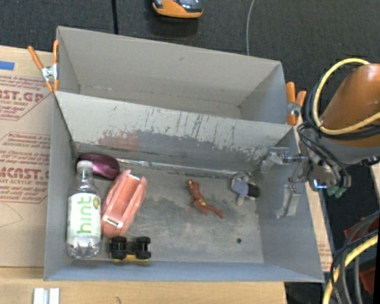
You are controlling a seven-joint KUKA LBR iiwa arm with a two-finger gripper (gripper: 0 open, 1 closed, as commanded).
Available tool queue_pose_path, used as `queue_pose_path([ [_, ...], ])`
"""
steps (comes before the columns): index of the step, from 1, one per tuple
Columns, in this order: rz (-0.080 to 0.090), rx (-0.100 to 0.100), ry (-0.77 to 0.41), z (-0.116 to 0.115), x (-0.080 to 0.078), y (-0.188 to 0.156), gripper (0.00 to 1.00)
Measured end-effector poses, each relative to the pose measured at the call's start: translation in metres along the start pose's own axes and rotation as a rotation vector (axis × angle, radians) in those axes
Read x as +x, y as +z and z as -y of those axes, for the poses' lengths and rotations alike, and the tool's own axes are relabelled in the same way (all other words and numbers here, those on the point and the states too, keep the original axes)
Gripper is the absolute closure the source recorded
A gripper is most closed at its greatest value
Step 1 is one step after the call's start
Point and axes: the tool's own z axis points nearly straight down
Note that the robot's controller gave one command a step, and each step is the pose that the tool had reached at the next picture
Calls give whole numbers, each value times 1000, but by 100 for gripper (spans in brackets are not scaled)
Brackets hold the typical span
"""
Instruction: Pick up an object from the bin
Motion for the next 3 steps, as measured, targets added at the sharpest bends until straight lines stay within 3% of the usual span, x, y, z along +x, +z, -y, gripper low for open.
queue_pose_path([
  [1,1,-1,-140,-35,10,-6,100],
  [2,1,-1,-140,-35,10,-6,0],
  [3,1,-1,-140,-35,10,-6,0],
])
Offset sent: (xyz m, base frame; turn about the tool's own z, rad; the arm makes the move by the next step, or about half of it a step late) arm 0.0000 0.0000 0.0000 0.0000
